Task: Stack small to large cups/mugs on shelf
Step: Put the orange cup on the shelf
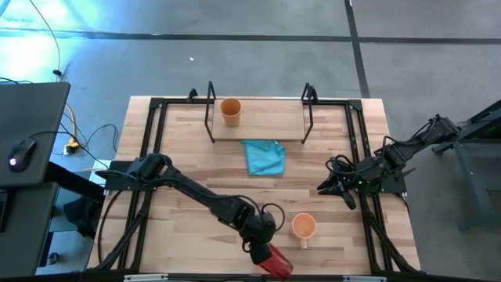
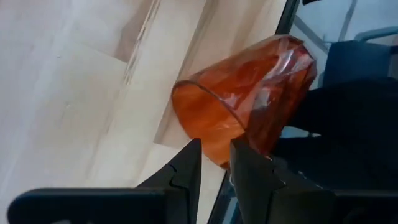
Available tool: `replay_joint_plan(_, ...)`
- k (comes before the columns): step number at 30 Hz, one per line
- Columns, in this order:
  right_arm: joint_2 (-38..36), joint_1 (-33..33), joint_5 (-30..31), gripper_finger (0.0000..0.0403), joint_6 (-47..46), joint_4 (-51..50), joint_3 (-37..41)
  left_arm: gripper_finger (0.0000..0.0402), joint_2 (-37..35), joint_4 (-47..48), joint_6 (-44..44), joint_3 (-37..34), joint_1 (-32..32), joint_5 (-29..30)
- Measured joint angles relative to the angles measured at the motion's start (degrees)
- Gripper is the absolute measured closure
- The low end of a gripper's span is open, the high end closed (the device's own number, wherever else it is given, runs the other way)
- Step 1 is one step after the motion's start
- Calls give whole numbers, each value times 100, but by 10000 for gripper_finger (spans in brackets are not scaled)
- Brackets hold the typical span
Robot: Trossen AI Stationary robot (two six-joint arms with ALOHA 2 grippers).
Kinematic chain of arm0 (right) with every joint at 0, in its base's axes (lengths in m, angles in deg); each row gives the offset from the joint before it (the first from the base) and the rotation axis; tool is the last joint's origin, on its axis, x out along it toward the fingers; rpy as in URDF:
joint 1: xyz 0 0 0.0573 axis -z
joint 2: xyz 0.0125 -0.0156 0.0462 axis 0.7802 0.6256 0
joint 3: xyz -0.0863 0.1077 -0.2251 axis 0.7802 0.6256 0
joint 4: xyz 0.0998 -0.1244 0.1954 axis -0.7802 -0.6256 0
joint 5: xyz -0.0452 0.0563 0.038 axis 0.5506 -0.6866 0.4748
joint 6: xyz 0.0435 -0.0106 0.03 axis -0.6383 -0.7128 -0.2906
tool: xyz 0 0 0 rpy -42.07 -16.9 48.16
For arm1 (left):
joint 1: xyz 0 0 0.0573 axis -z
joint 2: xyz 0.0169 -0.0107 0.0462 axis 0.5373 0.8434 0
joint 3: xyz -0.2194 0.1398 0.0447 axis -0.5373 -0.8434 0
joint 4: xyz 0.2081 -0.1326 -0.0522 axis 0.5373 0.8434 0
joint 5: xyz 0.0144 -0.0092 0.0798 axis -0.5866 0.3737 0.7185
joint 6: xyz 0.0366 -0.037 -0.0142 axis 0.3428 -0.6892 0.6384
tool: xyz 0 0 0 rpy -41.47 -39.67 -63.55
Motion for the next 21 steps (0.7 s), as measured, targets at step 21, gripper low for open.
replay_joint_plan(21,0,1,-236,332,82,0,0,316,-2,-482,-254,4,42,-458)
